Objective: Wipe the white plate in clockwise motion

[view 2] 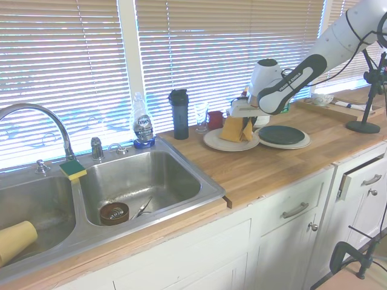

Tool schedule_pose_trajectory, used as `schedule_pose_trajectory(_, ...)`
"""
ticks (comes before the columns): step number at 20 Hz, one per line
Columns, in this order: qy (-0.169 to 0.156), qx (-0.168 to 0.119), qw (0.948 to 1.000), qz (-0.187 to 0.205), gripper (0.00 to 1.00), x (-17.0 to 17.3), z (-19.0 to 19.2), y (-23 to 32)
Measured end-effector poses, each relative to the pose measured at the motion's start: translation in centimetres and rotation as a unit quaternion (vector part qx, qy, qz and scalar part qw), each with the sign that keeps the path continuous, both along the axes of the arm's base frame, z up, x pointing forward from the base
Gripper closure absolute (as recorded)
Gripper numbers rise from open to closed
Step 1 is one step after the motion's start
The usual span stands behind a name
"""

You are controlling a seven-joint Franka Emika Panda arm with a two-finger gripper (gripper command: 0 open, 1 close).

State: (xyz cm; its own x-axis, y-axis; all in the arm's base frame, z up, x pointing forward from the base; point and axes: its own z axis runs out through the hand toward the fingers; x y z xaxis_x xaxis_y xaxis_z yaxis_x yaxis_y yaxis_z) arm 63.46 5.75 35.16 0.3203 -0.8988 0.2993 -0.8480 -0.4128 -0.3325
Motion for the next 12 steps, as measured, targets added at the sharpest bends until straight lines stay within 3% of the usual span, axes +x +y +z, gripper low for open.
schedule_pose_trajectory(12, 0.024, -0.009, 0.9996, 0.012, 1.00, -6.6, 1.1, 1.9)
